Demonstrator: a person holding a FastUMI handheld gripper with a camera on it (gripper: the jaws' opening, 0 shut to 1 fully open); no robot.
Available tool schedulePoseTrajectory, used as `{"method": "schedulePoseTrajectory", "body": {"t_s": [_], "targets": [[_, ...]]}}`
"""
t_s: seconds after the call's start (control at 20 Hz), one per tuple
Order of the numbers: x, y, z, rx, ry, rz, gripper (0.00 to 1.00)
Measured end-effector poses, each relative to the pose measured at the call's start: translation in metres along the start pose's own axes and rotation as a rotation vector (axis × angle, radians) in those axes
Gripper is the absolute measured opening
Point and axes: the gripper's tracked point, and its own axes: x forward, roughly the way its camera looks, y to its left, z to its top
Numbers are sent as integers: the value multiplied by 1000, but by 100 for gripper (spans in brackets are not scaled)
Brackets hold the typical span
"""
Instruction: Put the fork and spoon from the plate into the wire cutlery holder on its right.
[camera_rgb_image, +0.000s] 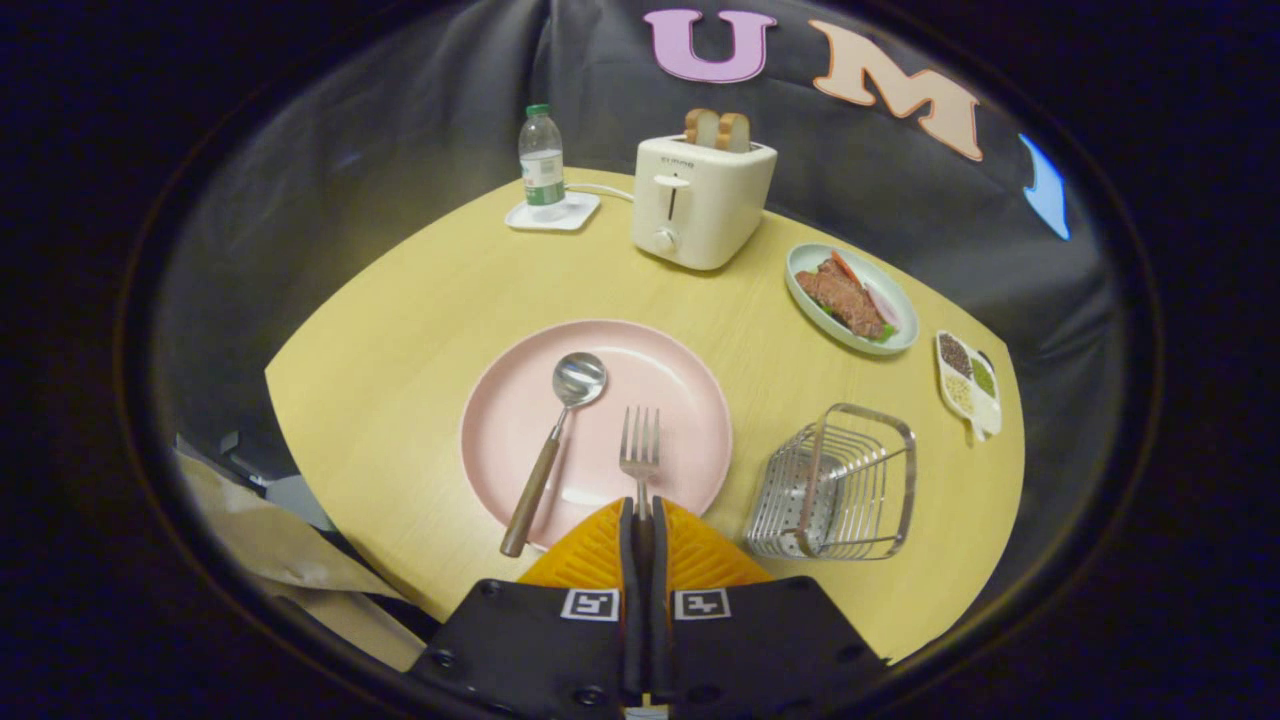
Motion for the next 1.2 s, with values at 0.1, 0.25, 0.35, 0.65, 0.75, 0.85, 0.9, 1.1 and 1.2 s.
{"method": "schedulePoseTrajectory", "body": {"t_s": [0.1, 0.25, 0.35, 0.65, 0.75, 0.85, 0.9, 1.1, 1.2], "targets": [[-16, -17, 4, -27, -7, -1, 6], [-35, -42, 8, -25, -27, 1, 6], [-42, -60, 7, -15, -30, -5, 6], [-50, -109, -3, -16, -34, -29, 6], [-45, -116, -13, -33, 1, -17, 6], [-37, -117, -22, -60, 44, 5, 6], [-32, -117, -25, -76, 64, 14, 6], [-14, -107, -21, -83, 106, 71, 7], [-12, -107, -22, -82, 138, 90, 7]]}}
